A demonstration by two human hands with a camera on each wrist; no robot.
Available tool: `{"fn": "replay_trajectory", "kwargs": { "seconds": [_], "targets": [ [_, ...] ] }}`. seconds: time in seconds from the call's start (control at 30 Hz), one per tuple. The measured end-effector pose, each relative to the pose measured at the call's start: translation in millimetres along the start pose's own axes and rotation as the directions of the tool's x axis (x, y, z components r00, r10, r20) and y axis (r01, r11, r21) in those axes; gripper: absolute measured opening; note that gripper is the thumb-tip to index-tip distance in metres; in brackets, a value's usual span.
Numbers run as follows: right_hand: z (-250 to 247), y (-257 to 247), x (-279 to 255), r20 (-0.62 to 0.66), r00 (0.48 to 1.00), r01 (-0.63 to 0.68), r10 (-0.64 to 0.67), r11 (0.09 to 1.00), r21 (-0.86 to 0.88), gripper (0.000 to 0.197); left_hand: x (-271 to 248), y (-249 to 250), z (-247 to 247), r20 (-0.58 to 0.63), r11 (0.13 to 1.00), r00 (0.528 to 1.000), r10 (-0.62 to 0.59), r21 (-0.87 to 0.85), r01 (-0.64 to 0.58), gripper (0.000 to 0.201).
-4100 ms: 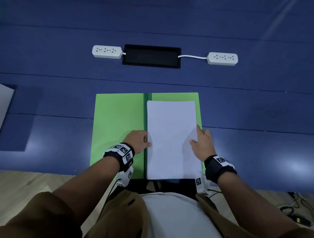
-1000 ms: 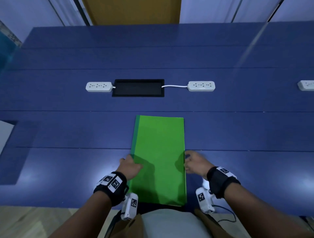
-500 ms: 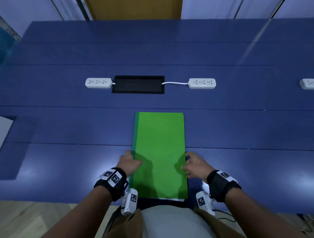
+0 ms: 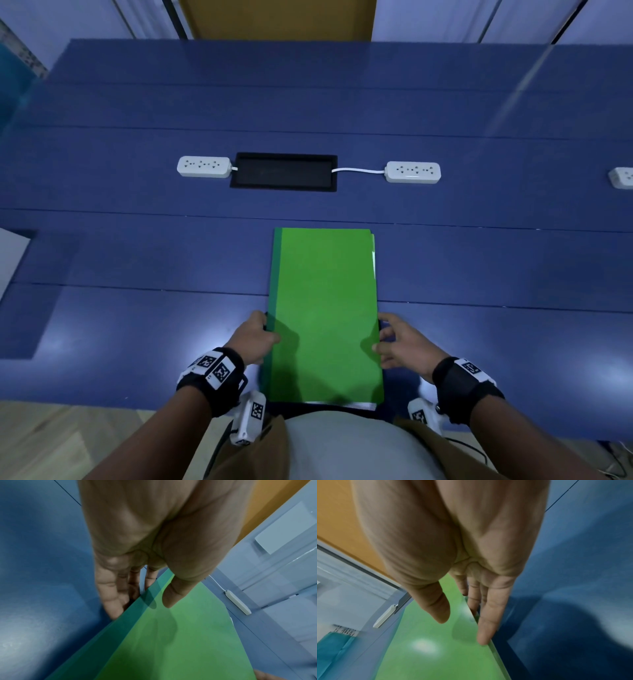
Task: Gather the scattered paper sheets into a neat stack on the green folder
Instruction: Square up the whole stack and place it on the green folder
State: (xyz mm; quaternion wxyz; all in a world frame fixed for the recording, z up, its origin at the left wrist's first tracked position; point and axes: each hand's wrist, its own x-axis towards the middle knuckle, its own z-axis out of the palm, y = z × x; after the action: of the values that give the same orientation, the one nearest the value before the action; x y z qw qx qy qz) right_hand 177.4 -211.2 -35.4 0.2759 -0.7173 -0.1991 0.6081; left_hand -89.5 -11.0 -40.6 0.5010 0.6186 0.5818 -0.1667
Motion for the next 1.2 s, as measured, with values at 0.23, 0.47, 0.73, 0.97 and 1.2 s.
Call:
{"fn": "replay_trajectory", "kwargs": {
  "seconds": [0.23, 0.47, 0.73, 0.97, 1.2],
  "targets": [
    [-4.3, -3.4, 1.6, -0.041, 0.998, 0.047, -0.05, 0.997, -0.061, 0.056, 5.6, -1.1, 5.5, -0.084, 0.994, 0.995, 0.063, 0.095, -0.055, 0.022],
    [9.9, 0.9, -2.7, -0.101, 0.992, 0.049, -0.071, 0.979, -0.199, 0.058, 5.4, -1.7, 9.3, -0.193, 0.947, 0.974, 0.116, 0.317, -0.05, 0.023],
    [13.7, -0.8, -11.1, -0.116, 0.976, 0.138, -0.186, 0.933, -0.332, 0.067, 2.2, 1.5, 14.1, -0.166, 0.93, 0.967, 0.195, 0.343, -0.129, 0.054],
    [37.3, 36.4, -32.5, -0.041, 0.981, 0.119, -0.191, 0.748, -0.653, 0.147, 17.2, 23.8, -19.3, -0.105, 0.816, 0.913, 0.394, 0.497, -0.295, 0.088],
    [88.9, 57.6, -30.3, -0.047, 0.932, 0.107, -0.359, 0.399, -0.911, 0.146, 99.1, 103.5, -57.8, -0.002, 0.666, 0.848, 0.53, 0.62, -0.415, 0.092]
  ]
}}
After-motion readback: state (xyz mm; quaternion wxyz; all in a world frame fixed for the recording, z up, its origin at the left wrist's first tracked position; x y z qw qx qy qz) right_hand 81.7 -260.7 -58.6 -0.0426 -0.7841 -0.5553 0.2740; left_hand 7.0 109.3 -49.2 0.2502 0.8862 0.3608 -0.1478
